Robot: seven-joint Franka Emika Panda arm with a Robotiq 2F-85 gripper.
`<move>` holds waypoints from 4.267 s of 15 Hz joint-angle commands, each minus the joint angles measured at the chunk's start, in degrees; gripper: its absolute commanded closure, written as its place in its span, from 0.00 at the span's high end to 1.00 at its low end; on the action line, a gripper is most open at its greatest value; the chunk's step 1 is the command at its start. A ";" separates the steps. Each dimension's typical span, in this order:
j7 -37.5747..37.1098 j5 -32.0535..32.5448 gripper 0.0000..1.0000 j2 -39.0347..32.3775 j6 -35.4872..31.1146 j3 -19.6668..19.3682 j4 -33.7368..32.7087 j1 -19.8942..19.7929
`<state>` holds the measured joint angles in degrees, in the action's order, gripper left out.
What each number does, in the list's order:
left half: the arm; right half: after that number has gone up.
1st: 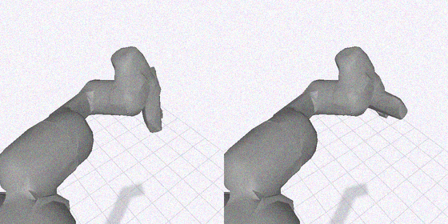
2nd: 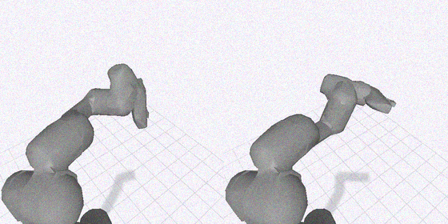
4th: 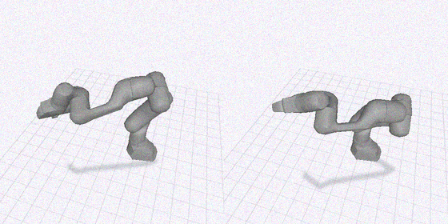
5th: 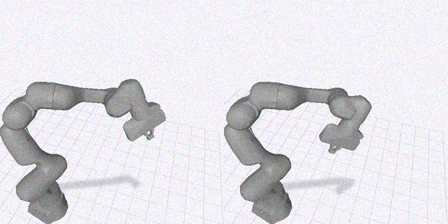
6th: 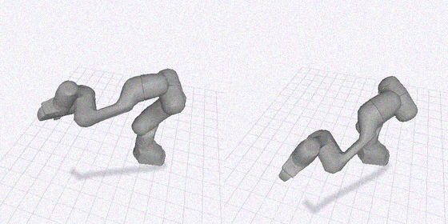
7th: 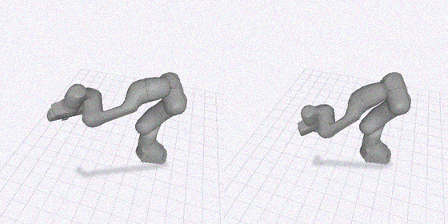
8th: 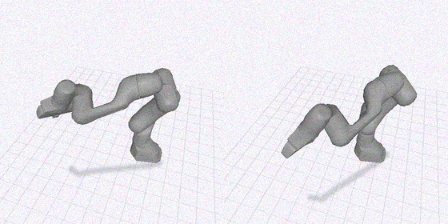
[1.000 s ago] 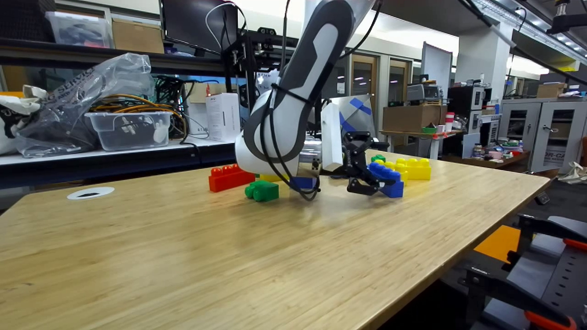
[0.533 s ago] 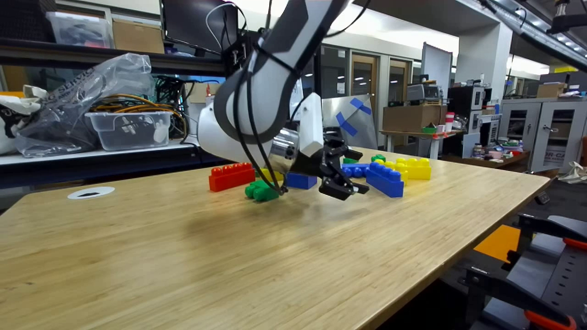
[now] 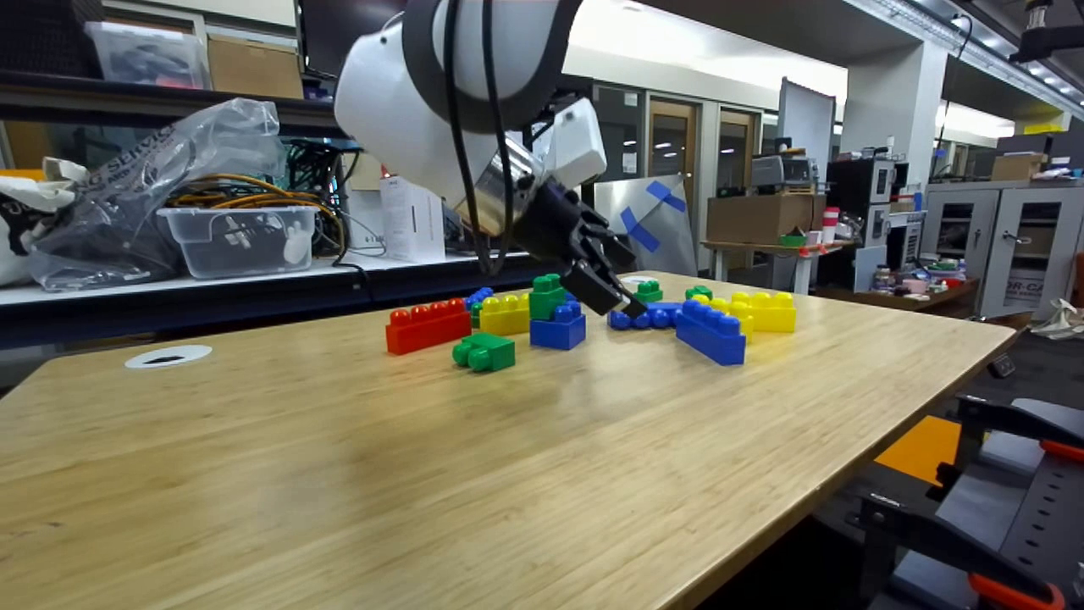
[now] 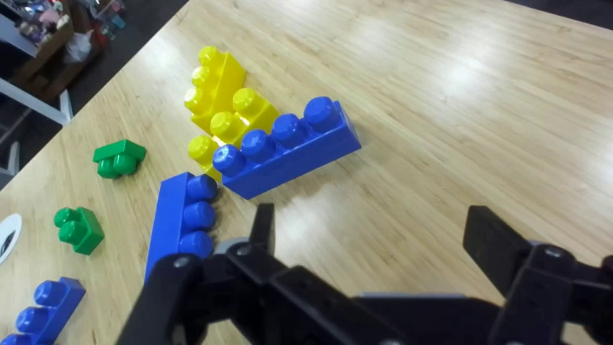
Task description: Remove the blue building block from the center left of the table and put it on the blue and green one
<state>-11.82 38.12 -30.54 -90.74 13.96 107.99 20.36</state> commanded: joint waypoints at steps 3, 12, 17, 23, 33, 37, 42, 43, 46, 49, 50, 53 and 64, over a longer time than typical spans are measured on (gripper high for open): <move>5.41 -5.36 1.00 14.59 -15.55 0.40 13.76 -4.57; 8.92 -23.97 1.00 30.51 -33.25 -4.54 26.48 -11.02; 8.60 -32.89 1.00 33.87 -41.28 -8.15 32.16 -13.82; 9.26 -40.46 1.00 34.91 -48.86 -11.57 38.58 -16.54; 9.85 -51.53 1.00 33.58 -59.84 -14.71 44.70 -18.85; 9.76 -54.01 1.00 33.11 -62.44 -15.03 46.41 -19.06; 9.05 -52.92 1.00 32.47 -64.80 -15.30 48.22 -19.60; 9.03 -52.93 1.00 32.43 -64.94 -15.34 48.38 -19.70; 9.21 -52.36 1.00 31.45 -67.39 -15.33 48.84 -19.89; 10.29 -52.91 1.00 29.66 -70.25 -15.21 48.57 -19.81; 10.38 -53.14 1.00 28.98 -70.94 -15.12 48.41 -19.83; 11.42 -54.39 1.00 27.20 -72.41 -14.73 47.93 -20.01; 16.12 -61.07 1.00 23.31 -71.84 -11.90 45.88 -20.97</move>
<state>1.46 -20.48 -5.92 -162.27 0.42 154.64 1.04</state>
